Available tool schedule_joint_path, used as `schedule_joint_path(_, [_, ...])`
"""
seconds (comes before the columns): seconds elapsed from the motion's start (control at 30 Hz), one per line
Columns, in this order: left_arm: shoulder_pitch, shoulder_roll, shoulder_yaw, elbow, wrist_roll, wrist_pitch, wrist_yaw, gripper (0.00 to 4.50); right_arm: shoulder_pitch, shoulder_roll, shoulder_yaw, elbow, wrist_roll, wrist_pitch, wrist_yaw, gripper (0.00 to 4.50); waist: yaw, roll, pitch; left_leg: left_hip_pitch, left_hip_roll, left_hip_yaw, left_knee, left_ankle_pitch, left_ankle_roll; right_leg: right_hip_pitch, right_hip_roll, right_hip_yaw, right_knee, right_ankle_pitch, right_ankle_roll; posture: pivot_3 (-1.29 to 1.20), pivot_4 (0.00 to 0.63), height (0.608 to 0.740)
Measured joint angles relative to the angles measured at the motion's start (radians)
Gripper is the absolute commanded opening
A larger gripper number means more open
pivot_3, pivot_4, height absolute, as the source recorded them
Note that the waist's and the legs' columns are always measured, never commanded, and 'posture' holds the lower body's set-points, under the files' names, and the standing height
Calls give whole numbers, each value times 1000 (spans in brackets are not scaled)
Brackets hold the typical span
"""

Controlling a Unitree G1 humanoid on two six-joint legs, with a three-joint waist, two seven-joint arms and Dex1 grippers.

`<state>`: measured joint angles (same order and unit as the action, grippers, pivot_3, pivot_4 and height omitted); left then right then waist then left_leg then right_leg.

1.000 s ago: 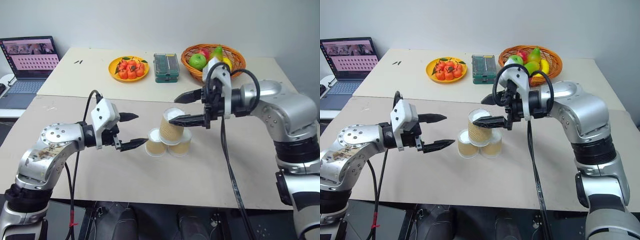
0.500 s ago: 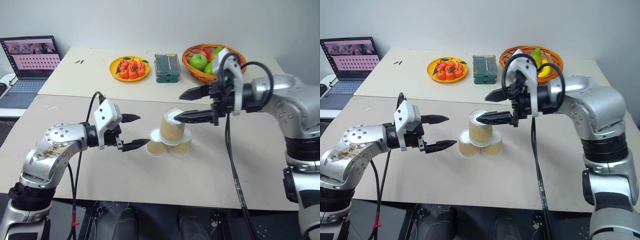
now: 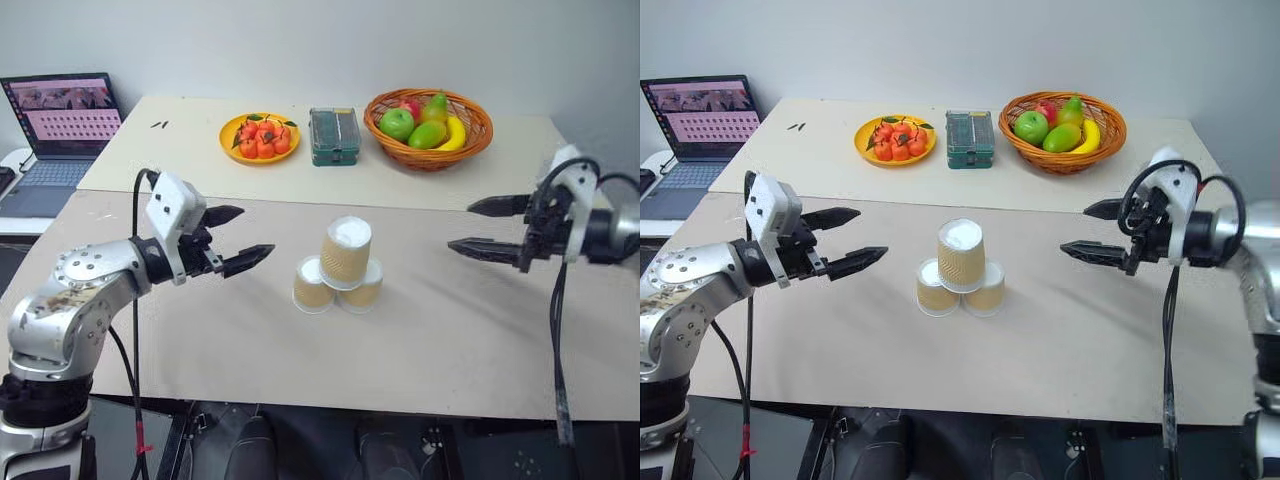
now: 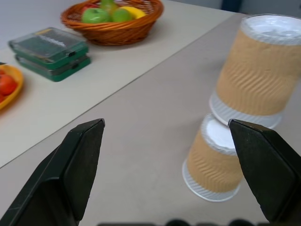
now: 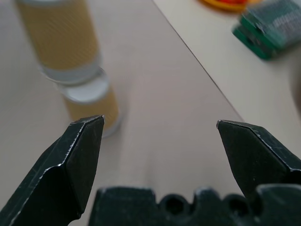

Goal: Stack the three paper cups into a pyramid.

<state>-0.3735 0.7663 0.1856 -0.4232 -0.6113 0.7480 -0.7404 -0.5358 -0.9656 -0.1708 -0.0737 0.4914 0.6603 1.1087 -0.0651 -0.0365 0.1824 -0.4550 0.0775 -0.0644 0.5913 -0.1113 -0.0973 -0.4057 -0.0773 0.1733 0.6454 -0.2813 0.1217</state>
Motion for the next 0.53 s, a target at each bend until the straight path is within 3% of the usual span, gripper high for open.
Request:
schedule_joint_path(0.13, [51,-50,-2,-37,3,-1,66,4500,51,89,-97,-14,0,-60,-128,4493,-2,2,1,0,0,-1,-1,0,0,1,1,0,1,2,-4,0,150,740])
schedule_joint_path(0.3, [110,-103,12,-79,9,-2,159,4500,179,191,-125,-43,5,-78,-208,4493,-1,2,1,0,0,-1,0,0,0,2,0,0,0,2,-4,0,150,740])
schedule_joint_path(0.53, [228,-108,9,-145,23,-22,176,4500,288,192,-136,-108,66,-49,-195,4493,-4,2,1,1,0,-1,0,0,0,2,0,0,0,2,-4,0,150,740])
